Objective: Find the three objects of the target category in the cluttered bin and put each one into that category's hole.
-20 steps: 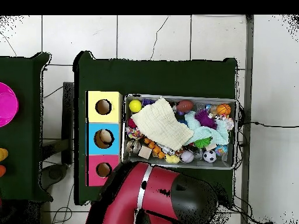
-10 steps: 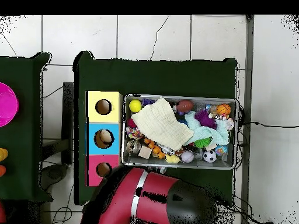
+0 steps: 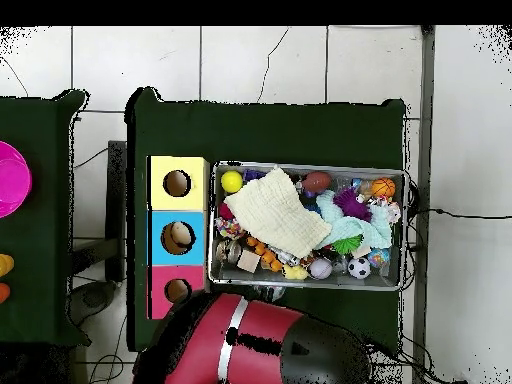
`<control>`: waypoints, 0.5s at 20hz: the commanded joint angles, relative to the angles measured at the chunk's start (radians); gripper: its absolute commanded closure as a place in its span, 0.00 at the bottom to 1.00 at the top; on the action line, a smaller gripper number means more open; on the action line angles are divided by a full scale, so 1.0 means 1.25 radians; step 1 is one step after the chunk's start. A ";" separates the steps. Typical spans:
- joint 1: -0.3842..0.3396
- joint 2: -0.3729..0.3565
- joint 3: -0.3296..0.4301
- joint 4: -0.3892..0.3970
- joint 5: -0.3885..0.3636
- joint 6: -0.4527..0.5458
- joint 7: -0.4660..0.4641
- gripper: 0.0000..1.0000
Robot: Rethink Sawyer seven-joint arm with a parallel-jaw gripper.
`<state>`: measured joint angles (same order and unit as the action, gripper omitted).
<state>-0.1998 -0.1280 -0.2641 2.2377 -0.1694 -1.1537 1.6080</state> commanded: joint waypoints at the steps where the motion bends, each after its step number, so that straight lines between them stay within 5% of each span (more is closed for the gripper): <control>1: 0.009 0.015 0.063 -0.043 0.067 0.113 0.167 1.00; 10: 0.032 -0.028 0.057 0.004 0.095 0.119 0.177 1.00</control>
<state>-0.1807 -0.1459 -0.2643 2.2683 -0.1533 -1.1144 1.6080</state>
